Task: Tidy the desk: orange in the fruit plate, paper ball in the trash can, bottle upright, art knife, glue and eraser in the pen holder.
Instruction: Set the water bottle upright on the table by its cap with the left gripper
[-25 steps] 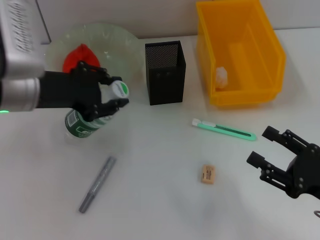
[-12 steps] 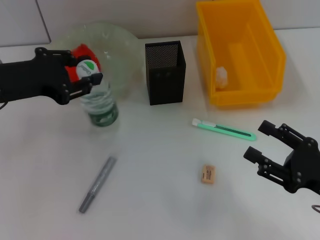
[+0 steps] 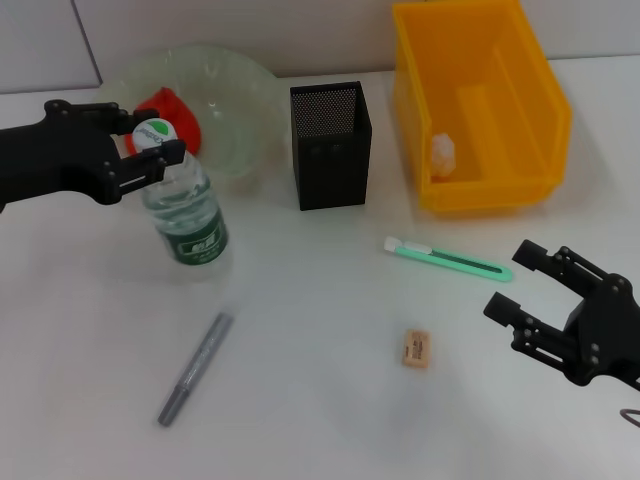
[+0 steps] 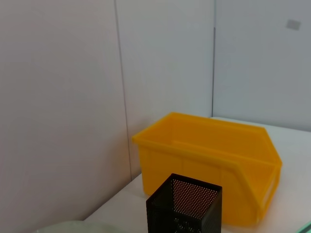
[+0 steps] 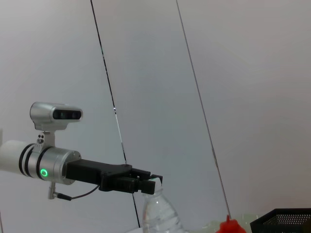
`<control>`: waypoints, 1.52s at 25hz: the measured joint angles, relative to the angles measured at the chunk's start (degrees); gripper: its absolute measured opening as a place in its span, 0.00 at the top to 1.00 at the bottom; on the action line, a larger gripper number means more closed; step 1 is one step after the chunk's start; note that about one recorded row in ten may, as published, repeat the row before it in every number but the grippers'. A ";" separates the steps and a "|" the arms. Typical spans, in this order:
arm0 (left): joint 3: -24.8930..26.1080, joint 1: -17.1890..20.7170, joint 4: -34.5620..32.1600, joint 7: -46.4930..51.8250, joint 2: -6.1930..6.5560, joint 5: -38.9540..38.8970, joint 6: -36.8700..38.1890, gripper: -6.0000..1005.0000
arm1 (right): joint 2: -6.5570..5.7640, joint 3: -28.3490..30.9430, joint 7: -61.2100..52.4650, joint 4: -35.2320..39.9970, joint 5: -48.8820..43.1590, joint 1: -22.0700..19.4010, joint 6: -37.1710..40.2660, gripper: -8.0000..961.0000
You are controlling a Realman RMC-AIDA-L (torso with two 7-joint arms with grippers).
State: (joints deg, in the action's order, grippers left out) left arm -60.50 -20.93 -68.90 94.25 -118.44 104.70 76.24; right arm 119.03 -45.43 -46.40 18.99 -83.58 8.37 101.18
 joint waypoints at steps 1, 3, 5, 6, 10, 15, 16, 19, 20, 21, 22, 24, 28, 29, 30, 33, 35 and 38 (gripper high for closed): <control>0.14 0.03 0.87 0.14 -0.05 -0.76 -0.17 0.56 | 0.02 0.09 0.00 0.00 0.00 0.05 0.00 0.21; 0.19 0.06 1.58 0.05 -0.05 -1.47 -0.30 0.56 | 0.02 0.16 -0.01 0.00 0.00 0.06 0.00 0.21; 0.44 0.14 2.50 -0.35 0.05 -2.37 -0.61 0.56 | 0.02 0.19 0.00 0.00 0.00 0.17 0.00 0.21; 0.57 0.16 2.59 -0.42 0.05 -2.43 -0.69 0.56 | 0.01 0.15 -0.01 0.00 0.00 0.29 0.00 0.21; 0.81 0.19 3.14 -0.52 0.01 -2.55 -1.28 0.57 | -0.02 -0.06 -0.01 0.00 0.00 0.58 -0.01 0.21; 0.82 -0.47 5.13 -1.32 -0.08 -2.65 -2.40 0.57 | -0.15 -0.12 0.00 0.00 0.00 1.09 -0.02 0.21; 0.82 -0.53 5.32 -1.53 -0.13 -2.69 -2.49 0.57 | -0.17 -0.12 0.00 0.00 0.00 1.14 -0.02 0.21; 0.52 -0.56 5.61 -2.03 -0.23 -3.16 -2.99 0.56 | -0.18 -0.11 0.00 0.00 0.00 1.24 -0.02 0.21; 0.37 -0.51 5.64 -2.29 -0.23 -3.35 -3.20 0.56 | -0.19 -0.11 -0.01 0.00 0.00 1.24 -0.03 0.21; 0.34 -0.48 5.67 -2.50 -0.24 -3.43 -3.30 0.56 | -0.20 -0.10 0.00 0.00 0.00 1.25 -0.03 0.21; 0.33 -0.44 5.72 -2.68 -0.24 -3.49 -3.37 0.55 | -0.20 -0.10 0.00 0.00 0.00 1.25 -0.03 0.21; 0.31 -0.41 6.22 -3.04 -0.24 -4.23 -3.45 0.55 | -0.20 -0.09 0.00 0.00 0.00 1.24 -0.02 0.21; 0.30 -0.42 6.79 -3.88 -0.22 -4.86 -3.42 0.53 | -0.20 -0.09 -0.01 -0.05 0.00 1.20 -0.02 0.21; 0.29 -0.46 7.12 -4.20 -0.22 -5.21 -3.40 0.53 | -0.20 -0.09 -0.01 -0.12 0.00 1.21 -0.03 0.21; 0.29 -0.46 7.12 -4.20 -0.22 -5.21 -3.40 0.52 | -0.20 -0.09 -0.01 -0.12 0.00 1.21 -0.03 0.21; 0.21 -0.54 7.91 -5.19 -0.22 -5.95 -3.18 0.51 | -0.20 -0.09 0.00 -0.16 -0.24 1.26 -0.02 0.21; 0.20 -0.57 8.35 -5.86 -0.22 -6.72 -2.93 0.51 | -0.20 -0.09 -0.01 -0.16 -0.58 1.27 -0.02 0.21; 0.20 -0.59 8.68 -6.16 -0.25 -7.21 -2.99 0.50 | -0.20 -0.09 0.00 -0.17 -0.82 1.29 -0.11 0.21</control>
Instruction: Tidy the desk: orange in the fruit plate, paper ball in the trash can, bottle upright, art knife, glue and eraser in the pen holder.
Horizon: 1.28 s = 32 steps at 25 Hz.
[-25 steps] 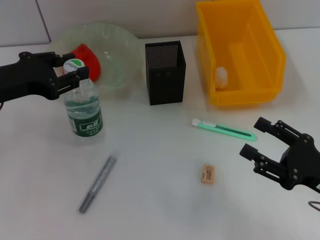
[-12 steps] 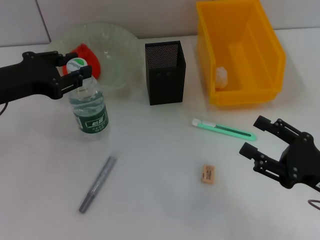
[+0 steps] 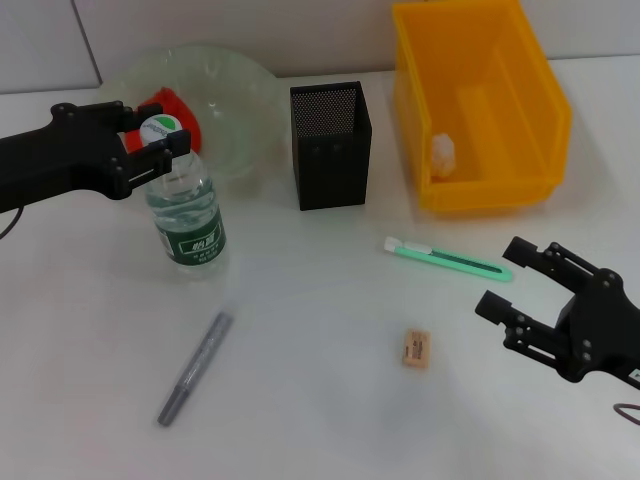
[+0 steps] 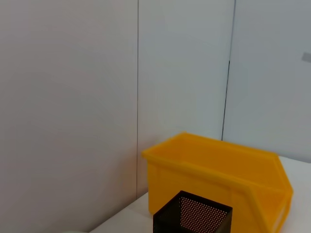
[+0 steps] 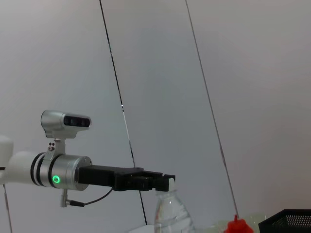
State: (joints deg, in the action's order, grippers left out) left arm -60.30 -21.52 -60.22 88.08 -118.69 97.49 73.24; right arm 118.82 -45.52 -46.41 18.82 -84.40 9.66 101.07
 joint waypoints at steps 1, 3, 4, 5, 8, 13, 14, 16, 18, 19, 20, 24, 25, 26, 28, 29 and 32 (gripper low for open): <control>0.00 -0.01 0.21 -0.13 0.00 -0.17 0.00 0.49 | 0.00 0.00 0.00 0.00 -0.11 0.00 -0.05 0.21; -0.03 -0.07 0.92 -0.51 0.03 -0.96 0.09 0.48 | 0.00 0.00 0.00 0.01 -0.27 0.01 -0.06 0.21; -0.13 -0.15 1.18 -0.74 0.08 -1.61 0.18 0.48 | 0.00 0.00 0.01 0.03 -0.35 0.01 -0.07 0.21; -0.24 -0.17 1.32 -0.89 0.10 -1.95 0.20 0.48 | 0.00 0.00 0.00 0.03 -0.39 0.02 -0.08 0.21; -0.47 -0.26 1.40 -1.01 0.10 -2.34 0.00 0.47 | 0.00 0.00 0.00 0.08 -0.41 0.09 -0.09 0.21; -1.27 -0.30 0.51 -1.77 0.16 -2.73 0.74 0.37 | -0.06 0.31 0.00 0.14 -0.42 0.10 -0.06 0.21; -1.25 -0.11 -0.09 -1.89 0.19 -3.07 1.01 0.32 | -0.06 0.46 0.00 0.15 -0.41 0.02 0.02 0.21; -1.03 0.95 -2.01 -3.02 0.23 -4.85 2.85 0.23 | -0.10 0.63 0.00 0.16 -0.36 -0.09 0.31 0.21; -0.92 3.17 -3.50 -8.47 0.24 -9.07 7.85 0.22 | -0.22 0.95 -0.24 0.21 -0.25 -0.22 0.80 0.21; -0.92 3.17 -3.50 -8.47 0.24 -9.07 7.85 0.21 | -0.27 1.20 -0.49 0.33 -0.23 -0.25 0.91 0.21; -0.94 4.09 -3.28 -11.33 0.23 -11.13 10.24 0.21 | -0.30 1.72 -1.18 0.68 -0.23 -0.31 1.11 0.21; -1.29 6.23 1.55 -20.17 0.22 -15.90 17.57 0.18 | -0.36 3.97 -5.70 4.31 -0.46 -0.86 2.20 0.21; -1.34 6.30 4.09 -22.52 0.21 -15.97 19.48 0.18 | -0.39 4.24 -7.18 5.76 -0.48 -0.97 2.35 0.21; -1.34 6.25 7.37 -25.69 0.21 -15.91 21.35 0.18 | -0.40 4.36 -9.39 8.02 -0.61 -1.15 2.44 0.21; -1.34 6.04 13.46 -31.49 0.21 -15.86 23.70 0.18 | -0.41 4.40 -13.27 12.06 -1.04 -1.27 2.48 0.21; -1.31 5.84 16.50 -34.54 0.22 -16.01 24.65 0.18 | -0.40 4.40 -15.75 15.14 -1.58 -1.28 2.50 0.21; -1.29 5.38 26.19 -42.37 0.20 -16.11 25.81 0.19 | -0.14 4.36 -23.25 24.55 -4.06 -1.14 2.86 0.21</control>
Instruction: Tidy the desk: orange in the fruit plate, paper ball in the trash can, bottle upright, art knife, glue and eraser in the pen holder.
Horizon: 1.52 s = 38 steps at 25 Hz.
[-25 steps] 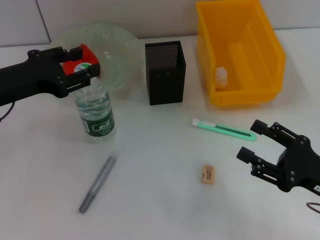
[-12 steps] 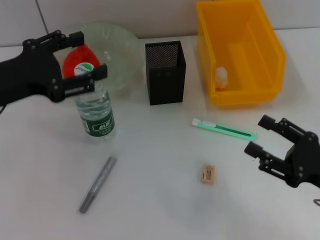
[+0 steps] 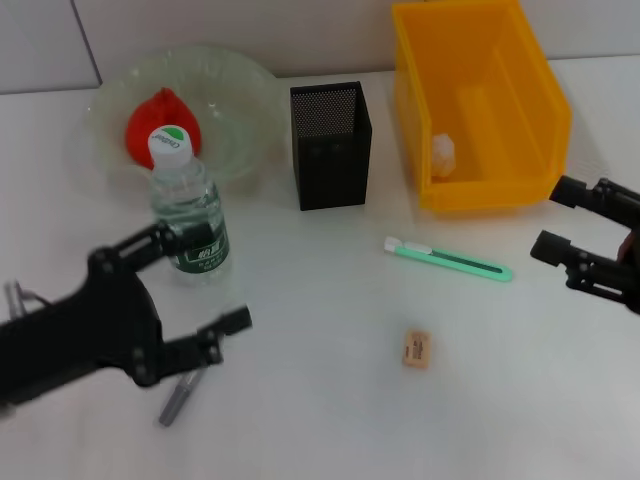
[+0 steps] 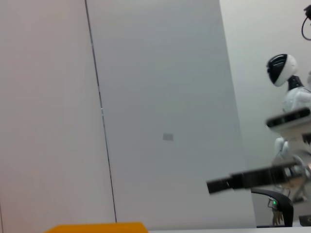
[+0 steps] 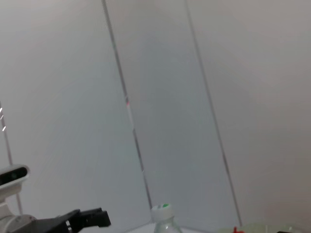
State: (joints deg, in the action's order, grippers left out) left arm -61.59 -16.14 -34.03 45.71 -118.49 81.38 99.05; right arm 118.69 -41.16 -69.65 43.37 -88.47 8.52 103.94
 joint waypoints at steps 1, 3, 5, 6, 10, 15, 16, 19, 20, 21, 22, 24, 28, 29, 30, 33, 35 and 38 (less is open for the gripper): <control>-0.04 -0.36 2.70 -1.40 -0.02 0.12 -0.38 0.19 | 0.05 -0.12 -3.20 4.04 -1.26 0.21 0.17 0.21; -0.13 -1.27 6.98 -3.53 -0.01 0.76 -1.08 0.19 | 0.17 -0.38 -9.21 11.74 -4.73 1.06 0.34 0.21; -0.20 -2.23 10.58 -5.64 0.07 1.85 -1.62 0.19 | 0.19 -0.49 -15.52 19.84 -8.91 2.87 0.38 0.21; -0.20 -2.23 10.58 -5.64 0.07 1.85 -1.62 0.19 | 0.18 -0.53 -18.08 22.73 -10.40 3.80 0.41 0.21; -0.20 -2.79 15.22 -8.44 -0.18 3.67 -4.67 0.19 | 0.14 -1.40 -36.30 40.44 -23.02 9.82 1.44 0.21; -0.20 -1.71 16.41 -8.65 -0.26 3.40 -3.84 0.19 | -1.51 -7.61 -55.66 56.68 -37.74 19.01 8.16 0.21; -0.19 -1.63 16.56 -8.66 -0.25 3.39 -3.72 0.19 | -2.15 -9.13 -59.09 57.82 -39.84 21.35 10.11 0.21; -0.19 -1.53 16.90 -8.63 -0.24 3.63 -3.64 0.19 | -3.85 -13.54 -67.41 57.71 -45.60 28.15 14.25 0.21; -0.20 -1.50 16.94 -8.55 -0.25 3.72 -3.63 0.19 | -4.14 -14.91 -69.58 57.23 -48.03 30.51 15.49 0.21; -0.19 -1.45 17.04 -8.45 -0.24 3.80 -3.64 0.19 | -4.39 -16.20 -71.17 56.66 -50.57 32.83 16.62 0.21; -0.20 -1.48 17.21 -8.33 -0.24 3.84 -3.64 0.19 | -4.51 -17.26 -72.16 56.03 -53.10 34.80 17.50 0.21; -0.20 -1.55 17.51 -8.23 -0.21 3.90 -3.70 0.19 | -4.34 -19.59 -72.89 53.86 -58.64 38.12 17.97 0.21; -0.14 -1.62 17.60 -8.23 -0.17 3.72 -3.97 0.19 | -0.88 -22.48 -72.03 43.47 -67.42 43.25 15.51 0.21; -0.14 -1.72 17.61 -8.23 -0.16 3.73 -3.97 0.19 | -0.88 -22.48 -72.03 43.47 -67.42 43.25 15.51 0.21; -0.17 -1.90 17.62 -8.18 -0.14 3.78 -3.97 0.19 | -0.20 -23.23 -71.46 40.40 -68.35 43.78 13.99 0.21; -0.19 -2.09 17.63 -8.10 -0.10 3.93 -3.98 0.19 | 0.24 -26.53 -70.60 34.78 -69.09 44.04 7.98 0.21; -0.20 -2.16 17.60 -8.07 -0.07 3.99 -3.99 0.19 | 0.25 -28.72 -69.74 31.70 -69.17 44.00 4.32 0.21; -0.20 -2.21 17.59 -8.07 -0.04 3.99 -3.98 0.19 | 0.27 -30.14 -66.21 28.24 -69.40 43.90 0.72 0.21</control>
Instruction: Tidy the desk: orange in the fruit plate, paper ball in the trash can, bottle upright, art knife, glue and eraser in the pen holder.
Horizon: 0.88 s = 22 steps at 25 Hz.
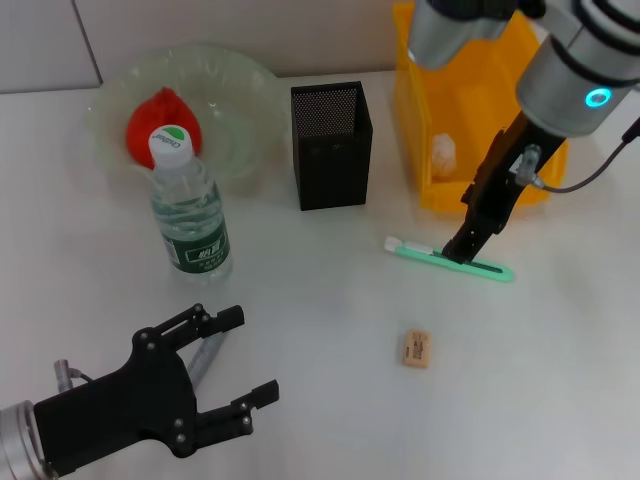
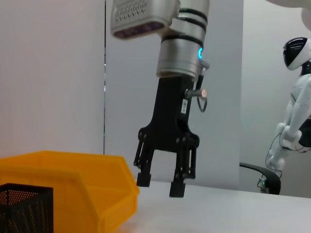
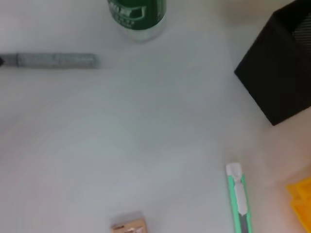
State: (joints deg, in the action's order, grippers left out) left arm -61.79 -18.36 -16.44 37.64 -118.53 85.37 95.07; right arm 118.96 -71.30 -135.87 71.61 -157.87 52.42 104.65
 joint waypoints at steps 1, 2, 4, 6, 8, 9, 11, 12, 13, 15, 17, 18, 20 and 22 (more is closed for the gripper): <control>0.00 -0.04 0.03 0.00 0.06 0.00 -0.04 0.19 | 0.02 -0.06 1.37 -0.59 -0.04 -0.06 -0.64 0.21; 0.00 -0.03 0.05 0.00 0.07 0.00 -0.04 0.19 | 0.04 -0.11 2.65 -1.22 -0.05 -0.12 -1.38 0.21; 0.00 -0.04 0.06 0.00 0.08 0.00 -0.06 0.19 | 0.08 -0.18 4.63 -2.37 -0.05 -0.25 -2.89 0.21; 0.00 -0.04 0.08 0.00 0.04 0.00 -0.10 0.19 | 0.10 -0.18 6.79 -3.56 -0.04 -0.40 -4.42 0.21; 0.00 -0.03 0.09 0.00 -0.01 0.00 -0.15 0.19 | 0.11 -0.17 8.48 -4.68 -0.01 -0.62 -5.90 0.21; 0.00 -0.03 0.09 0.00 -0.01 0.00 -0.15 0.19 | 0.11 -0.21 9.12 -5.50 -0.01 -0.73 -7.08 0.21; 0.00 0.00 0.17 -0.01 -0.08 -0.02 -0.16 0.19 | 0.13 -0.25 9.85 -6.84 -0.01 -0.85 -8.60 0.21; 0.00 0.01 0.22 -0.02 -0.08 -0.03 -0.16 0.19 | 0.13 -0.33 10.18 -7.74 -0.01 -0.88 -9.67 0.22; 0.00 0.01 0.22 -0.02 -0.08 -0.03 -0.16 0.19 | 0.13 -0.46 10.40 -8.53 -0.01 -0.89 -10.39 0.22; 0.00 0.05 0.51 -0.02 -0.10 -0.08 -0.19 0.19 | 0.19 -0.74 10.89 -10.36 0.03 -0.90 -12.57 0.22; 0.00 0.05 0.65 -0.03 -0.11 -0.08 -0.26 0.19 | 0.27 -0.82 11.17 -12.04 0.25 -0.87 -14.55 0.23; 0.00 0.05 0.65 -0.03 -0.11 -0.08 -0.26 0.19 | 0.32 -0.83 11.24 -13.50 0.78 -0.64 -15.77 0.23; 0.00 0.01 0.79 -0.03 -0.12 -0.06 -0.42 0.19 | 0.33 -0.84 11.36 -14.36 1.22 -0.44 -16.27 0.23; 0.00 0.00 0.80 -0.03 -0.12 -0.05 -0.42 0.19 | 0.33 -0.87 11.64 -15.43 1.81 -0.25 -17.10 0.23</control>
State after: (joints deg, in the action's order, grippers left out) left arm -61.79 -18.35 -15.64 37.61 -118.65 85.32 94.65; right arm 119.30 -72.17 -124.22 56.18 -156.06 52.17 87.55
